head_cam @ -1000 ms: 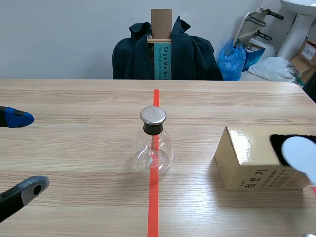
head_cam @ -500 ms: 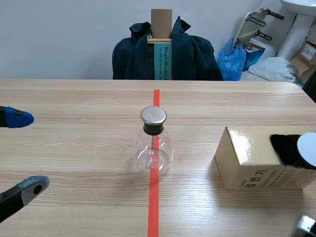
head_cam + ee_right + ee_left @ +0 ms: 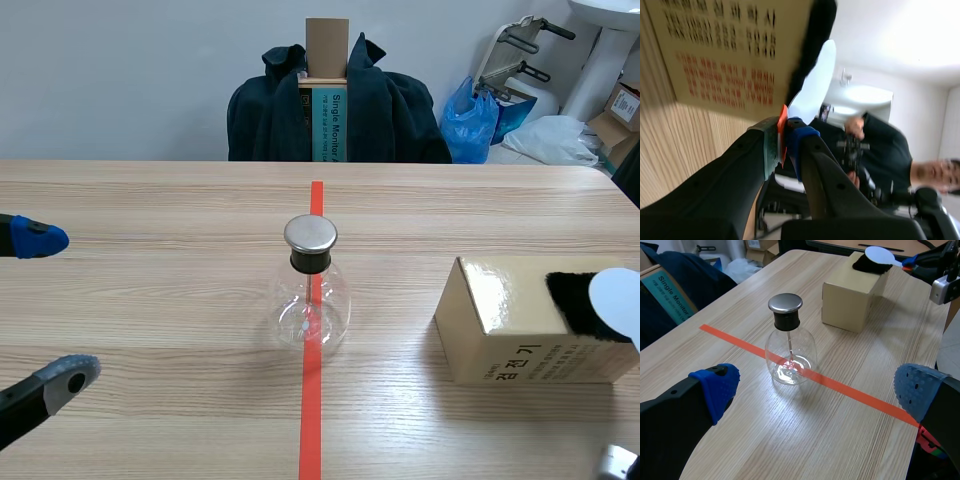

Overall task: Do the electroscope experiment.
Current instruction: 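Rub the plate on the fur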

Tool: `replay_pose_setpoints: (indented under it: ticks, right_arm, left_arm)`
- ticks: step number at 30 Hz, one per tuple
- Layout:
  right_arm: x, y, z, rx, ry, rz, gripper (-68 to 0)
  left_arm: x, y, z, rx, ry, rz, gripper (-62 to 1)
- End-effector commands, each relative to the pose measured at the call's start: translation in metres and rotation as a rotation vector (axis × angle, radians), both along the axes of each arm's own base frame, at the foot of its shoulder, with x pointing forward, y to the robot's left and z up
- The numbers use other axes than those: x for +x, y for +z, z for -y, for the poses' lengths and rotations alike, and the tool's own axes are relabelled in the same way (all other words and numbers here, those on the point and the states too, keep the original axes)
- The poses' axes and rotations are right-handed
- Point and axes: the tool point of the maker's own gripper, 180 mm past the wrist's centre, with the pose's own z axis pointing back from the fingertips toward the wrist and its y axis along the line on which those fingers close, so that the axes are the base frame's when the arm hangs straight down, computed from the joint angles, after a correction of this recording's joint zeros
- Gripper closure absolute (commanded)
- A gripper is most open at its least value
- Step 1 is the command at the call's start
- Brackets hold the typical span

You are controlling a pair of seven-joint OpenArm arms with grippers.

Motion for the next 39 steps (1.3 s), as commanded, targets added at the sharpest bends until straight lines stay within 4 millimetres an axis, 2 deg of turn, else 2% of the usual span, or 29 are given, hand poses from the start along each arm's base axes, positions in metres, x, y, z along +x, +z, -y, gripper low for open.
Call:
replay_pose_setpoints:
  ticks: [1,8,16,20,23,27,31,35,39]
  right_arm:
    - [0.001,0.002,-0.003,-0.013,0.042,0.002,-0.8]
    - [-0.002,-0.001,-0.015,0.003,0.104,-0.02,-0.8]
    - [-0.002,-0.001,-0.016,0.003,0.11,-0.02,-0.8]
    - [-0.001,0.001,-0.012,-0.01,0.102,-0.008,-0.8]
    - [0.003,0.011,-0.002,-0.04,0.1,0.023,-0.8]
    - [0.017,0.043,0.017,-0.048,0.073,0.12,-0.8]
    - [0.035,0.092,0.029,-0.05,0.058,0.26,-0.8]
    - [0.053,0.162,0.031,-0.034,0.043,0.469,-0.8]
    - [0.061,0.24,0.022,0.024,0.048,0.703,-0.8]
  left_arm:
    - [0.002,0.007,0.0,-0.022,0.005,0.018,-62.3]
    - [0.002,0.007,0.0,-0.022,0.005,0.018,-62.3]
    - [0.002,0.007,0.0,-0.022,0.005,0.018,-62.3]
    - [0.002,0.007,0.0,-0.022,0.005,0.018,-62.3]
    - [0.002,0.007,0.0,-0.022,0.005,0.018,-62.3]
    - [0.002,0.007,0.0,-0.023,0.005,0.018,-62.3]
    - [0.002,0.007,0.0,-0.023,0.005,0.018,-62.3]
    - [0.002,0.007,0.0,-0.023,0.005,0.018,-62.3]
    - [0.002,0.007,0.0,-0.023,0.005,0.018,-62.3]
